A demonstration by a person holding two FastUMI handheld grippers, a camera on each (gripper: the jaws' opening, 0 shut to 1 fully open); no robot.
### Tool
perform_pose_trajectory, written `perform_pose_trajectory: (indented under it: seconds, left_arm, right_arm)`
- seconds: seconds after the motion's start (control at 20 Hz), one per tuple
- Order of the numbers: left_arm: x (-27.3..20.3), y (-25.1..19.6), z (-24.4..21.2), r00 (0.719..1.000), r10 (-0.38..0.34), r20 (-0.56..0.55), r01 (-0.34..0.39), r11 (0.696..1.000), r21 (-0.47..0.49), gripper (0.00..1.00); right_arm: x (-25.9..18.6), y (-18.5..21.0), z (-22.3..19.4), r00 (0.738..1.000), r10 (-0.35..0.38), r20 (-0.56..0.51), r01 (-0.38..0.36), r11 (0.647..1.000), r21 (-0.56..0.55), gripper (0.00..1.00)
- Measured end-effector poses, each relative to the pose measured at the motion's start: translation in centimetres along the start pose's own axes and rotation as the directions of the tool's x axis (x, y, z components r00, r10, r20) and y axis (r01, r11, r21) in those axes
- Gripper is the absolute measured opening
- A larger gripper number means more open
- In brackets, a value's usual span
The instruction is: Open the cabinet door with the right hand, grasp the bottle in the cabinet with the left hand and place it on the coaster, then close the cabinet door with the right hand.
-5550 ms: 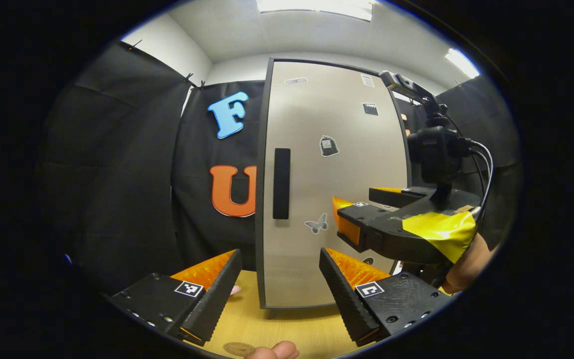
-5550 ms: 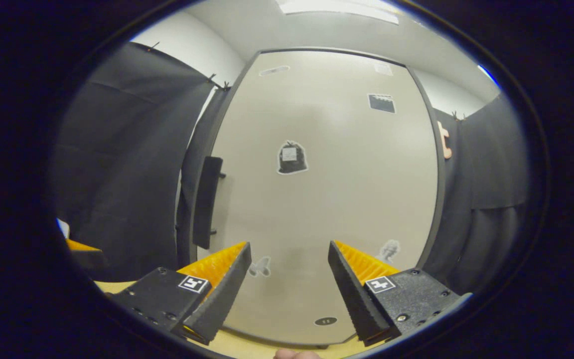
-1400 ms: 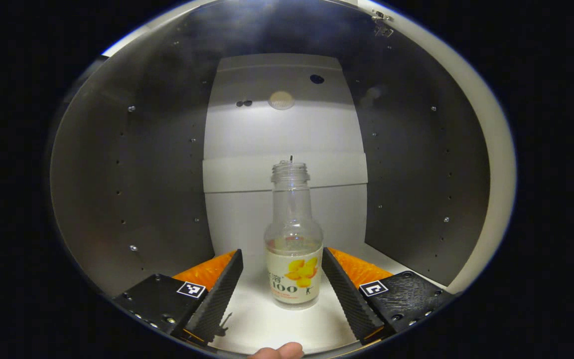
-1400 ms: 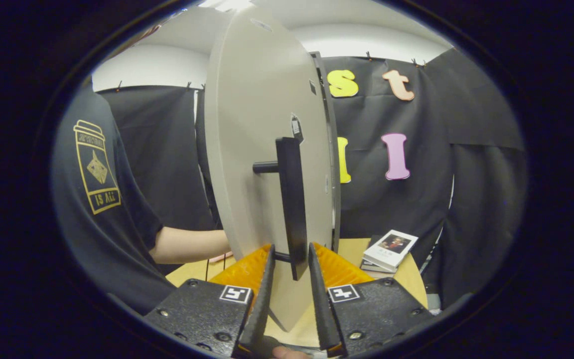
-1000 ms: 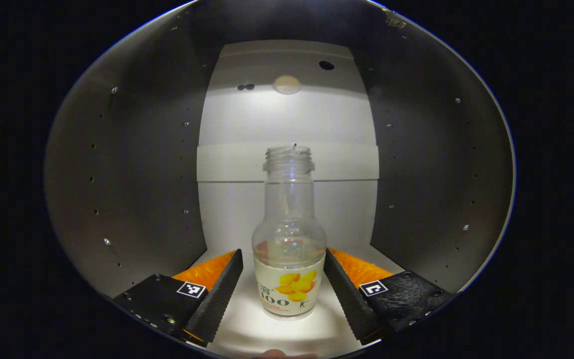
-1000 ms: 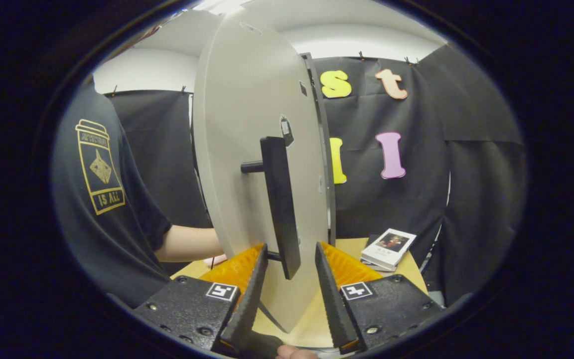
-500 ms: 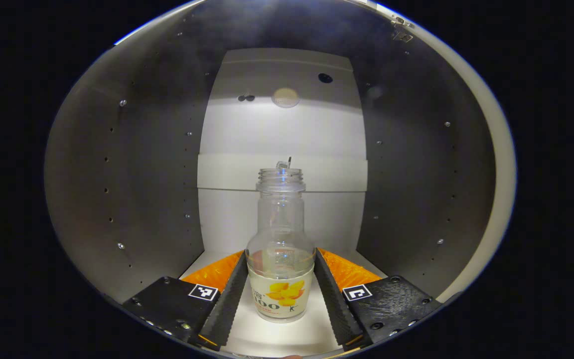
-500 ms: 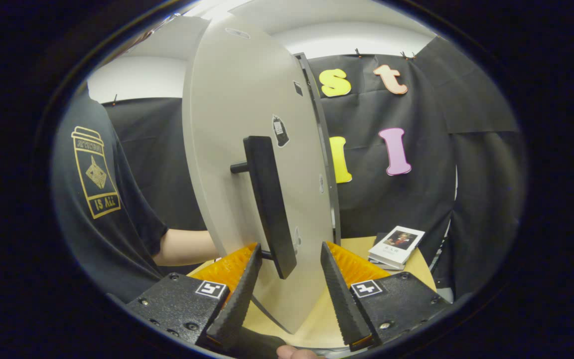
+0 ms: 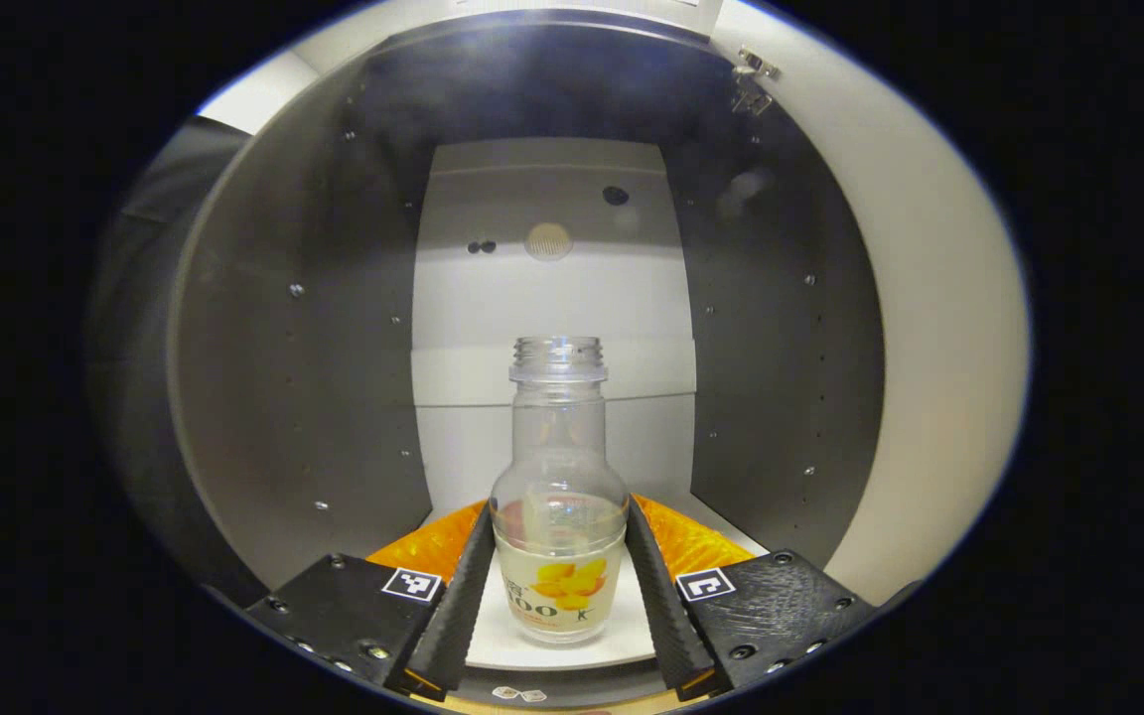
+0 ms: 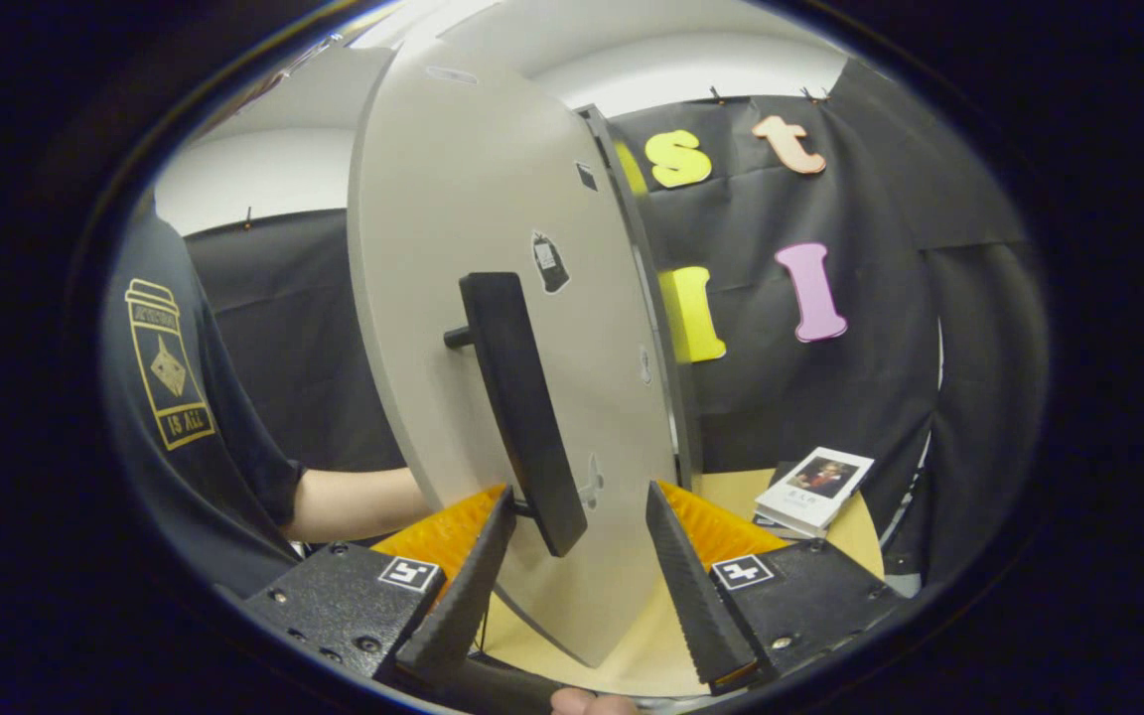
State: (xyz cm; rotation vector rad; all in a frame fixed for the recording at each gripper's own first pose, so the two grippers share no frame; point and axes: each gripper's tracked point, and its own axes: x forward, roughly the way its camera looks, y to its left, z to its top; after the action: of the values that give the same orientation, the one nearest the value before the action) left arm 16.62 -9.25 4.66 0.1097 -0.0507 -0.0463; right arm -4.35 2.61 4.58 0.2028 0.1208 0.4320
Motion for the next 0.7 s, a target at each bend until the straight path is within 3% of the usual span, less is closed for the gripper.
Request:
perform_pose_trajectory:
  seconds: [0.1,0.3,0.55,0.7]
  left_arm:
    - [-2.5,0.6,0.8,1.000,0.018,0.019,-0.018,0.999,0.028,0.71]
    - [-8.0,2.2,1.4,0.998,0.043,0.047,-0.045,0.998,0.043,0.71]
    - [-16.3,7.0,-0.9,0.996,0.087,0.037,-0.087,0.996,0.004,0.71]
    - [-20.1,10.3,-3.8,0.991,0.131,0.027,-0.133,0.990,0.057,0.71]
  right_arm:
    - [-0.3,-0.5,0.0,0.999,0.035,-0.019,-0.035,0.999,-0.010,0.86]
    - [-0.8,-1.6,0.2,0.997,0.072,-0.027,-0.072,0.997,0.026,0.86]
    - [-1.5,-2.6,-0.2,0.998,0.055,-0.034,-0.049,0.988,0.145,0.86]
    - [-1.9,-2.6,-0.3,0.998,-0.026,-0.063,0.041,0.971,0.236,0.83]
